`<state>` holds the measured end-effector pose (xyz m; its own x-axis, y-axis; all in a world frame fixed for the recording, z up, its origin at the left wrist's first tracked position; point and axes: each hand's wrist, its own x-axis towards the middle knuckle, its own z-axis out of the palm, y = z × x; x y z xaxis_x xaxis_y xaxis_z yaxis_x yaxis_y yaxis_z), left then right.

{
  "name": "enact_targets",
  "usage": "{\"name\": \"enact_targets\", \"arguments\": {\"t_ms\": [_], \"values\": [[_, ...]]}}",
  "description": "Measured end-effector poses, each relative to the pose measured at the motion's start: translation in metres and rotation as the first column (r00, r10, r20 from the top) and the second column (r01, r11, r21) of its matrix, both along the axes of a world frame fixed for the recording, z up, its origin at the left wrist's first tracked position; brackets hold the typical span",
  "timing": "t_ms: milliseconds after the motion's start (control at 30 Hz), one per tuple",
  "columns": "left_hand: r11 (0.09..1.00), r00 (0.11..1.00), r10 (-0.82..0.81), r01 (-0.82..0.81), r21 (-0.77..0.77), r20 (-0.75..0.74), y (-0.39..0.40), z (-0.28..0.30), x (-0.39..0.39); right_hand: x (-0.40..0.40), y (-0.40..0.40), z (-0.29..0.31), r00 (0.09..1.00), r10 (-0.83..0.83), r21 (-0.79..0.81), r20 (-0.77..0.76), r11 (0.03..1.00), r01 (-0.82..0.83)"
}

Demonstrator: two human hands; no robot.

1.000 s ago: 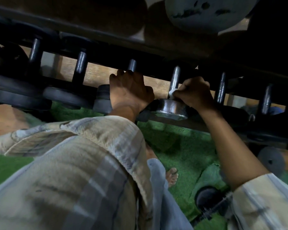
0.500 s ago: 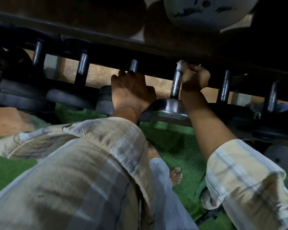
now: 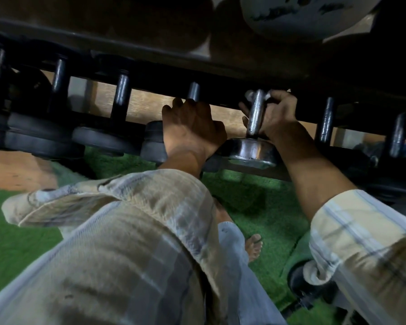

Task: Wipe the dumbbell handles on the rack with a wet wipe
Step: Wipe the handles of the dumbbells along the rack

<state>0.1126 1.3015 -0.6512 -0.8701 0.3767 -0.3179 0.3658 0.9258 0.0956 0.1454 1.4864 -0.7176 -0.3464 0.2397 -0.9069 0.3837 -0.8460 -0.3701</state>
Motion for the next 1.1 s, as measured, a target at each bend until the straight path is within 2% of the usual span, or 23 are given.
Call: {"name": "enact_targets", "arguments": {"t_ms": [67, 167, 233, 367, 400, 433, 500, 533, 567, 700, 800, 867, 933, 1033, 1100], "values": [[0.995, 0.997, -0.061, 0.058, -0.077, -0.042, 0.004, 0.007, -0.003, -0.003, 0.004, -0.001, 0.998, 0.056, -0.021, -0.009, 0.998, -0.057], [0.997, 0.998, -0.065, 0.063, -0.052, -0.027, 0.004, 0.008, -0.003, -0.001, 0.006, -0.005, 1.0, 0.006, -0.056, 0.016, 0.998, -0.005], [0.996, 0.997, -0.07, 0.068, -0.061, -0.031, 0.003, 0.007, -0.003, -0.001, 0.003, -0.002, 0.996, 0.083, -0.036, 0.037, 0.996, -0.082], [0.994, 0.996, -0.083, 0.08, -0.073, -0.035, 0.004, 0.007, -0.003, 0.001, 0.003, -0.012, 0.964, 0.25, 0.212, 0.086, 0.941, -0.263], [0.994, 0.996, -0.083, 0.08, -0.069, -0.035, 0.003, 0.007, -0.003, 0.006, 0.004, -0.018, 0.933, 0.332, 0.251, 0.141, 0.899, -0.358], [0.995, 0.996, -0.077, 0.075, -0.061, -0.037, 0.003, 0.006, -0.003, 0.011, -0.001, -0.015, 0.861, 0.447, 0.285, 0.243, 0.816, -0.504], [0.996, 0.997, -0.07, 0.068, -0.056, -0.031, 0.002, 0.006, -0.003, 0.024, -0.01, 0.003, 0.696, 0.579, 0.352, 0.424, 0.603, -0.716], [0.996, 0.997, -0.067, 0.066, -0.053, -0.027, 0.002, 0.007, -0.003, 0.028, -0.012, 0.007, 0.637, 0.595, 0.381, 0.49, 0.512, -0.77], [0.996, 0.997, -0.07, 0.069, -0.053, -0.027, 0.002, 0.007, -0.003, 0.032, -0.011, 0.005, 0.605, 0.59, 0.401, 0.535, 0.453, -0.796], [0.995, 0.997, -0.077, 0.076, -0.066, -0.015, 0.003, 0.006, -0.004, 0.03, -0.012, 0.004, 0.57, 0.485, 0.472, 0.663, 0.319, -0.822], [0.995, 0.997, -0.077, 0.076, -0.068, -0.016, 0.004, 0.005, -0.004, 0.028, -0.004, 0.006, 0.528, 0.464, 0.49, 0.711, 0.21, -0.846], [0.994, 0.997, -0.079, 0.077, -0.076, -0.022, 0.003, 0.005, -0.004, 0.022, -0.001, 0.011, 0.587, 0.428, 0.582, 0.687, 0.159, -0.797], [0.995, 0.997, -0.073, 0.071, -0.075, -0.026, 0.002, 0.005, -0.003, 0.008, 0.001, 0.006, 0.618, 0.399, 0.611, 0.678, 0.163, -0.775], [0.995, 0.997, -0.068, 0.065, -0.074, -0.031, 0.003, 0.006, -0.002, -0.007, 0.011, -0.008, 0.594, 0.355, 0.576, 0.721, 0.168, -0.8], [0.995, 0.997, -0.071, 0.068, -0.08, -0.032, 0.003, 0.005, -0.003, -0.007, 0.015, -0.01, 0.636, 0.328, 0.622, 0.699, 0.161, -0.767]]}}
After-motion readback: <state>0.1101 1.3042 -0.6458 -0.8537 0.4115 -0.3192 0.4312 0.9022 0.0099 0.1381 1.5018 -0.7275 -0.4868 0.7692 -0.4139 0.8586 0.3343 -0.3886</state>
